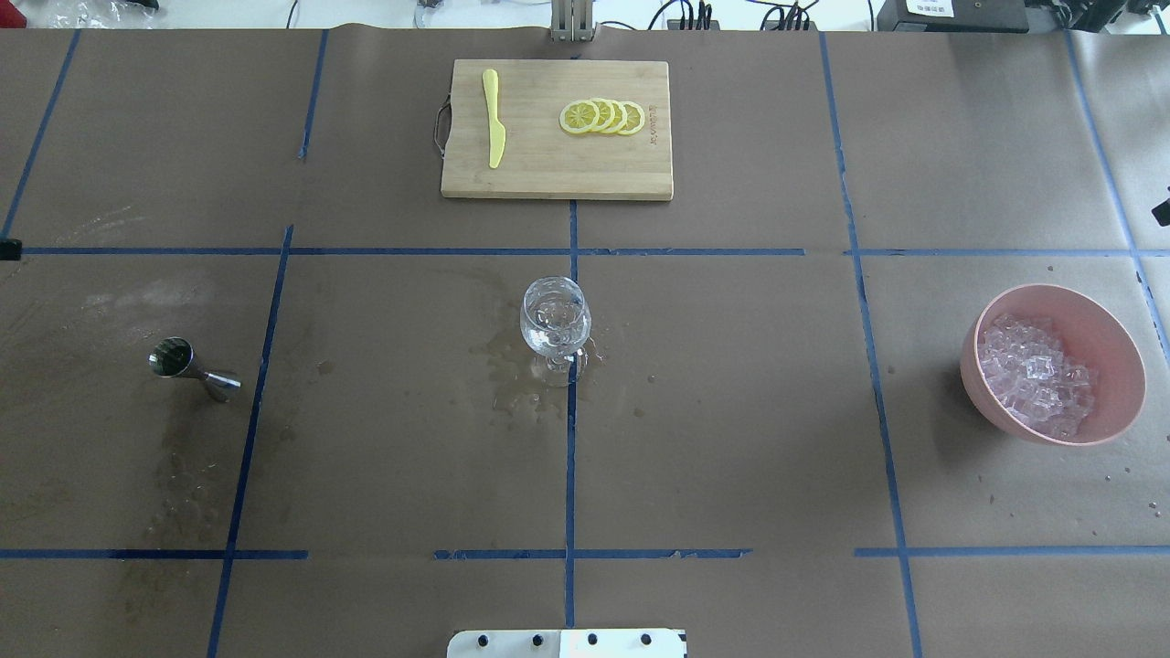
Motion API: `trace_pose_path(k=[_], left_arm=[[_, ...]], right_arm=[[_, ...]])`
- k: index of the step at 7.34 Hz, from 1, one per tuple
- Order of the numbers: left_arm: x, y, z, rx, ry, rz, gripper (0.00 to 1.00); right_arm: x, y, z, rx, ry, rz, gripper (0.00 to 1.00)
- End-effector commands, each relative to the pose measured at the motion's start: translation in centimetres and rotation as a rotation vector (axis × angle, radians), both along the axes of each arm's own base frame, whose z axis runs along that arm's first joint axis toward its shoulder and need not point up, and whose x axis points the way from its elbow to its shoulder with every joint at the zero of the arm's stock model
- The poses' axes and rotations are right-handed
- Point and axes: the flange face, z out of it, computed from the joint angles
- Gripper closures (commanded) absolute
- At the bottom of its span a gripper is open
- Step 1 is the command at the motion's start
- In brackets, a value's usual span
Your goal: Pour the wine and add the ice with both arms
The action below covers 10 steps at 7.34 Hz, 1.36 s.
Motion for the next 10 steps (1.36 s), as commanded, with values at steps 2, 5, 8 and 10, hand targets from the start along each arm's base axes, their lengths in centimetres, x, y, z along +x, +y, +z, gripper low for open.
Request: trace_pose_path(k=[2,5,8,10], left_arm=[[7.1,5.7,-3.4,-0.057,0.092,-0.029,0.02],[11.5,10.4,-4.3,-0.060,0.093,-0.080,0.01],[14.7,12.6,-3.0,-0.070,0.025,-0.262,0.01],[18.2,13.4,-1.5,0.010,0.009,-0.396,0.01]], right_arm=[[-0.2,0.0,-0.5,0.010,-0.002,-0.003,0.00],[-0.4,0.1,-0.6,0.012,-0.002,-0.008,0.00],[-0.4,-0.1,-0.3,0.039,-0.008,-0.007,0.00],[-0.4,-0.1,-0.3,0.041,-0.008,-0.007,0.00]])
